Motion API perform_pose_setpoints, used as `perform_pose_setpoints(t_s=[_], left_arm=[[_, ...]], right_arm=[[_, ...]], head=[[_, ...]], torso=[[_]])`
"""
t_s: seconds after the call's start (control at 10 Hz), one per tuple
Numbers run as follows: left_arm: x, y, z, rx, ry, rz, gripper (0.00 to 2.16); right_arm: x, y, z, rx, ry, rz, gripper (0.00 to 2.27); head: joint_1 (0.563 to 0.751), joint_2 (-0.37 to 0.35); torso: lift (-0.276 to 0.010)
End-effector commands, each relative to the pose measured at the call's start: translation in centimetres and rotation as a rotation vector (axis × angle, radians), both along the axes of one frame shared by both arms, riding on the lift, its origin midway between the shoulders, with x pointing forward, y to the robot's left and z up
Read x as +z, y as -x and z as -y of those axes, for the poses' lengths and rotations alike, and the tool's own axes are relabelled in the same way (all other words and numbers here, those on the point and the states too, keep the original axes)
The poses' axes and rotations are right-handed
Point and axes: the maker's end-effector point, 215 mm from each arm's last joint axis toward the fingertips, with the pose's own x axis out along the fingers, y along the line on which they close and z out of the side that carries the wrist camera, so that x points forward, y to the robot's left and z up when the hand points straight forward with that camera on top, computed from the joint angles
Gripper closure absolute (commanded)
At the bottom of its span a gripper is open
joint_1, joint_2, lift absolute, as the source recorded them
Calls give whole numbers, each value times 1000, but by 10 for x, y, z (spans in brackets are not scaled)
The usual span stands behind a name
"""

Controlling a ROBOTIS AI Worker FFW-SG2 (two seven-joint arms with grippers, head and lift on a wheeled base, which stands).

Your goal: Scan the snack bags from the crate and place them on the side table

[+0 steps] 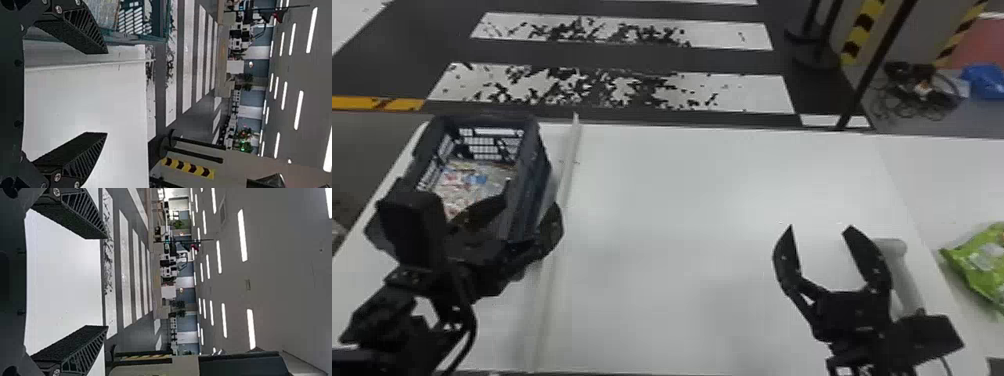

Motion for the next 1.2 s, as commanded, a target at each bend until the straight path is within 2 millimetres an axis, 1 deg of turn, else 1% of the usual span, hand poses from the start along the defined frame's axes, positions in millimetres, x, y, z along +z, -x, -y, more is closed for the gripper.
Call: perform_pose_setpoints(t_s=[0.0,0.1,0.2,0.3,0.4,0.5,0.7,0.8,1.0,1.1], left_arm=[[10,-8,-48,37,-22,-33,151],[24,-18,-70,44,-42,-25,151],[40,-29,-86,20,-62,-20,151],[61,-43,-100,2,-85,5,147],[75,-57,-113,-4,-105,29,144],[71,-68,-134,2,-147,-20,140],[66,-87,-157,-18,-199,-69,137],[62,-93,-162,-54,-196,-112,137],[38,-99,-168,-93,-215,-190,137],[34,-101,-167,-112,-215,-211,137]], right_arm=[[0,0,1,0,-1,0,63],[0,0,1,2,-2,0,63],[-1,1,3,0,1,-2,63],[-1,0,3,-1,2,-3,63],[0,1,3,-1,1,-2,63],[-1,2,4,-2,2,-6,63],[-2,3,9,-10,6,-10,63],[-3,3,10,-13,8,-13,63],[-2,3,10,-12,8,-13,63],[-2,3,10,-12,8,-13,63]], head=[[695,7],[695,48],[695,68],[695,98],[695,120],[695,131],[695,167],[695,181],[695,187],[695,194]], torso=[[-95],[-95],[-95],[-95],[-95],[-95],[-95],[-95],[-95],[-95]])
